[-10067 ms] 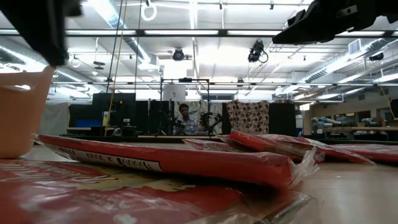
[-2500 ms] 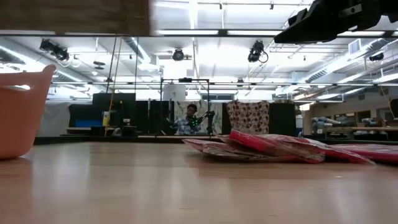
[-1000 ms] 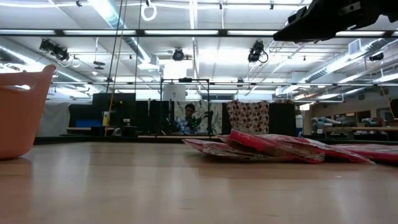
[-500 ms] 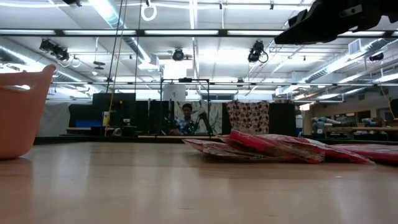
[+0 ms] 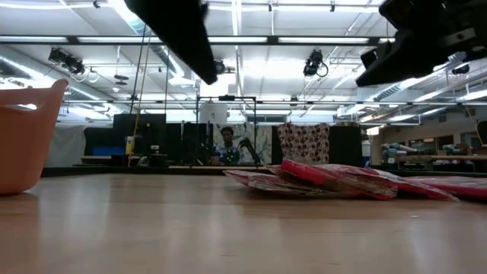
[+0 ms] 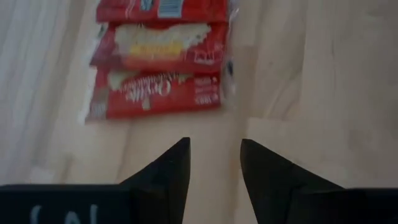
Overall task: Sort popcorn bags into baskets
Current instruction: Put the popcorn bag into the orange bin
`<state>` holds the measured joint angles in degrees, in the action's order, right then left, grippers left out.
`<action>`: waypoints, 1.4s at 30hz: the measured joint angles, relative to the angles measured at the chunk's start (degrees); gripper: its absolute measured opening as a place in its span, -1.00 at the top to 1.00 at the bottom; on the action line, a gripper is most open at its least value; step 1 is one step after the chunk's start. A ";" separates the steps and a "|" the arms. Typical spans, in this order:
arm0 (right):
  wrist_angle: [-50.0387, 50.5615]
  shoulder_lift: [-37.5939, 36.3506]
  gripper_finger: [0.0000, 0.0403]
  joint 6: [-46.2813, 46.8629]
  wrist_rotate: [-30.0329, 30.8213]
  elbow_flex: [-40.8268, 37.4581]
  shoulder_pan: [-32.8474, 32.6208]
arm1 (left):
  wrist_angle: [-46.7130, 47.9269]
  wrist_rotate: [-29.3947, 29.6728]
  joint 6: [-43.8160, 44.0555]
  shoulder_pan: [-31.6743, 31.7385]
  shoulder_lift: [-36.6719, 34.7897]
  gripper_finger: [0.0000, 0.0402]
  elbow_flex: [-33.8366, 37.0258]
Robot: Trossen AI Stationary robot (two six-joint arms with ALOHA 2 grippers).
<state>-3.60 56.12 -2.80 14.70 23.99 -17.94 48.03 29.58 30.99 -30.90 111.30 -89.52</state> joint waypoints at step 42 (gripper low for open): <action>44.54 34.87 0.86 40.15 14.33 31.92 -30.60 | -3.38 2.76 -39.13 6.56 6.48 0.12 0.00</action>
<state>40.94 90.99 37.35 29.02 55.92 -48.53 44.65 32.34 -8.15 -24.34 117.78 -89.52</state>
